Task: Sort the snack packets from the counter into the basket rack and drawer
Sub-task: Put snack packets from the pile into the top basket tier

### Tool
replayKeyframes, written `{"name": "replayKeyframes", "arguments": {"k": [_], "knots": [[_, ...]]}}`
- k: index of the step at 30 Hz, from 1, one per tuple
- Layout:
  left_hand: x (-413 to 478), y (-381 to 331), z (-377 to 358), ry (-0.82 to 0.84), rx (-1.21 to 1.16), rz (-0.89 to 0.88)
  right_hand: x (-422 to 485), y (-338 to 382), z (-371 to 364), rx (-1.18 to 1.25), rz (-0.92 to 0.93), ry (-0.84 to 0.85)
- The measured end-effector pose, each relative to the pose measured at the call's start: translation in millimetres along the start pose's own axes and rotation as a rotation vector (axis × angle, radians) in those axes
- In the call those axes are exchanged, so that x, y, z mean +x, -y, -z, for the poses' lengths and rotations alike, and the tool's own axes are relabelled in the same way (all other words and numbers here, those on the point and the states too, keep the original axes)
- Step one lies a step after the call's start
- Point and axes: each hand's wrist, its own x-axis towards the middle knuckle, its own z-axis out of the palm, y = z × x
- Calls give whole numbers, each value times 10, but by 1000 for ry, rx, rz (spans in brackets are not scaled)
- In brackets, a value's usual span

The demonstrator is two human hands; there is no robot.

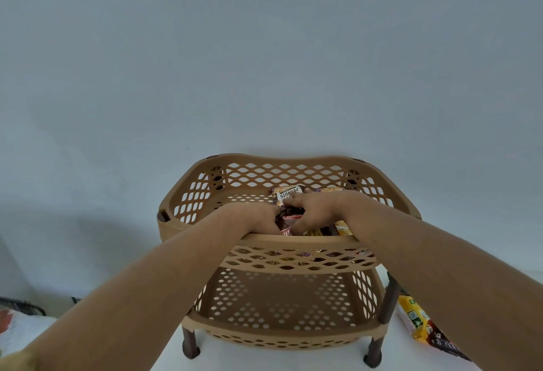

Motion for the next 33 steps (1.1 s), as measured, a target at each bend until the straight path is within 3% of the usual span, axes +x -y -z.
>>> {"name": "replayKeyframes", "arguments": {"k": [26,30,33], "knots": [[-35,-12,-1,-54,-54,-40,-71,-48,-26,110,36,-127],[-79,-4,13,-232,-107,-116,-133,-61,13,113,113,-393],[-174,15,7,-562,-80,-150,-205,-61,52,239,174,-698]]}}
